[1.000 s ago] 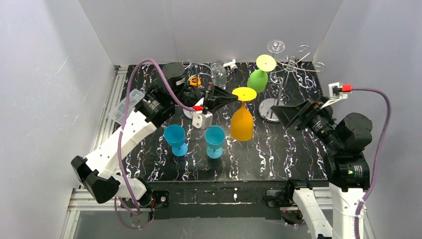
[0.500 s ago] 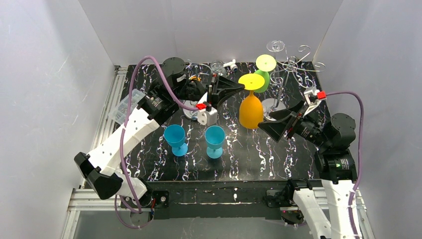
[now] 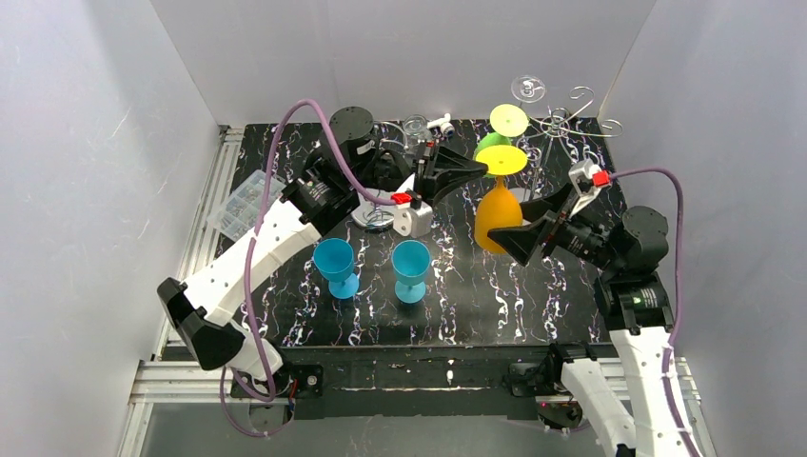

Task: Place the wine glass upside down on the wine glass rack
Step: Turn the wine glass upside down at the wine rack.

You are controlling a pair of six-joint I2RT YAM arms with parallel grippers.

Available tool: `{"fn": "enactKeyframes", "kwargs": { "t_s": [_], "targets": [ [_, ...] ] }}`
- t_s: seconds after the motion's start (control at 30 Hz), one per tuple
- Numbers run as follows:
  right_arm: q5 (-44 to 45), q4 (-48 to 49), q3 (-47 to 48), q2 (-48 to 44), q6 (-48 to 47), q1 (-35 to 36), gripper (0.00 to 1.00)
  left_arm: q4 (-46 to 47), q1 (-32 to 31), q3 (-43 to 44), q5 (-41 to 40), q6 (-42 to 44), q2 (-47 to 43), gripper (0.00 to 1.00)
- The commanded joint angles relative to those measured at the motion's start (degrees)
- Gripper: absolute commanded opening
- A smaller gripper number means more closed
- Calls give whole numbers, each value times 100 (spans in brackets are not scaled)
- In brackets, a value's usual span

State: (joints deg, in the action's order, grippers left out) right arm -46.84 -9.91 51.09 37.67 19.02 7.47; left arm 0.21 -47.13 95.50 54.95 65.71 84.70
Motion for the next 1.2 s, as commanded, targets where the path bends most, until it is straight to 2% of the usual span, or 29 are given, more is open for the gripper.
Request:
{"fn": "enactKeyframes", "kwargs": {
  "t_s": [0.0,0.1,0.27,0.3,0.37,0.4,0.47,0.5,0.53,0.73,1.0,1.17],
  "targets": [
    [-77,358,56,20,-285,81,98,214,-91,527,118,-191,148,0],
    [249,46,103,-58,-540,88,92,243,-97,609,78,-211,207,0],
    [1451,-799,-94,-488,-1092,88,67,269,-97,511,-101,-222,109,0],
    [1655,-875,-164,-598,-1145,88,64,272,-95,498,-147,-304,97,9],
    [2177,-886,-322,-809,-1154,88,64,262,-98,443,-242,-490,53,51],
    [2469,-851,-409,-910,-1166,88,63,263,-99,380,-310,-556,7,69],
    [3027,-820,-529,-1051,-1215,88,62,252,-96,286,-507,-782,-94,89],
    [3269,-784,-595,-1091,-1227,88,62,211,-86,269,-624,-956,-125,95],
    [3406,-745,-670,-1107,-1255,88,61,159,-58,257,-726,-1146,-165,98],
    [4391,-187,-1304,-1120,-1247,88,56,-57,255,-296,-1056,-2111,-649,98],
    [4680,731,-1767,-1082,-1110,88,56,-1170,635,-897,-1144,-1978,-1301,98],
    [4872,1349,-1863,-955,-991,88,56,-1539,716,-1223,-1149,-1908,-1654,98]
  ]
}}
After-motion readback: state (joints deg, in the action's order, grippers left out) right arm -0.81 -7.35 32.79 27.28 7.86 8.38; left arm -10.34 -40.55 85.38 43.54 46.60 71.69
